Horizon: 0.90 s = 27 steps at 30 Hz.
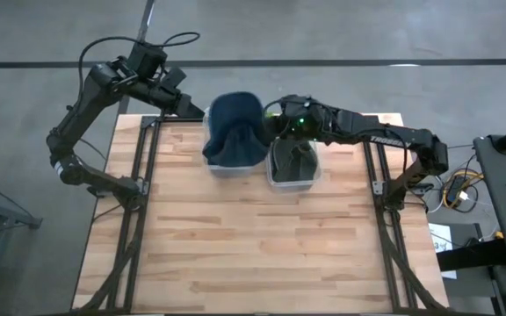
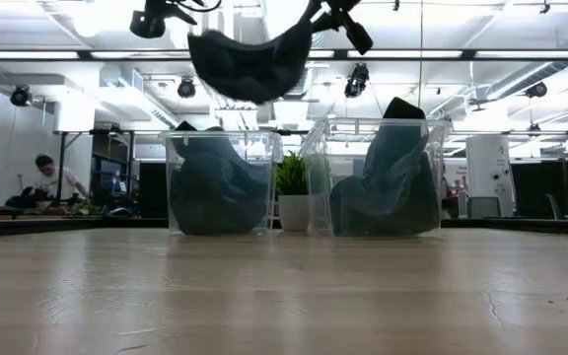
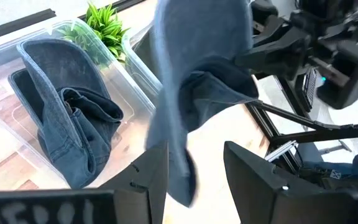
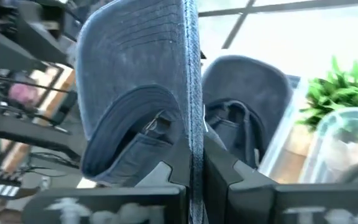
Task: Pick & Place hat
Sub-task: Put the blue cap into the left transparent bin
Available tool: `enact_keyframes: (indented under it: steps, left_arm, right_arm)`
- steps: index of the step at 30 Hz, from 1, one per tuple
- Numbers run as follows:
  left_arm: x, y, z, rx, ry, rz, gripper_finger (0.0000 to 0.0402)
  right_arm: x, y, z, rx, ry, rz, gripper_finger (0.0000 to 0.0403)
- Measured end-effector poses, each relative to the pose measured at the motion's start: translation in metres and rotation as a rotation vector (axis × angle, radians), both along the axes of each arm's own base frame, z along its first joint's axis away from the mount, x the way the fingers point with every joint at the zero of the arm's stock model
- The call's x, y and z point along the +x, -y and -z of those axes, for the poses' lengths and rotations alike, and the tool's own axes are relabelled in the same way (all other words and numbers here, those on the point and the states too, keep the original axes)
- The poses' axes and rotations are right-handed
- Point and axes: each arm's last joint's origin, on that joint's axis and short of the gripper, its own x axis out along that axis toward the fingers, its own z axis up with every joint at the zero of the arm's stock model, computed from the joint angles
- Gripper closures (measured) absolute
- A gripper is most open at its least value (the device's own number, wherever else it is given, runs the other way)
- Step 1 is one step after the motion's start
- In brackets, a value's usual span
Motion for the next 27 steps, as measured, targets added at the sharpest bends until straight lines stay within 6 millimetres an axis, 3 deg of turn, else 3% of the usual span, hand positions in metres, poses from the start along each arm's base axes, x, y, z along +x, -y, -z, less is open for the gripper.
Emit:
enact_keyframes:
  steps: [7, 20, 23, 27]
  left_arm:
    - [0.001, -0.003, 0.0, 0.042, -0.016, -0.046, 0.0255]
    - [0.007, -0.007, -0.001, 0.046, 0.012, -0.054, 0.026]
    - [0.009, -0.008, -0.002, 0.065, 0.024, -0.045, 0.0287]
    - [0.012, -0.01, 0.0, 0.07, 0.016, -0.034, 0.0365]
  right_arm:
    - [0.003, 0.008, -0.01, -0.022, 0.107, -0.027, 0.039]
    - [0.004, 0.006, -0.017, -0.037, 0.145, -0.058, 0.039]
    - [0.004, 0.006, -0.018, -0.036, 0.156, -0.069, 0.039]
    - [0.005, 0.006, -0.019, -0.045, 0.158, -0.074, 0.039]
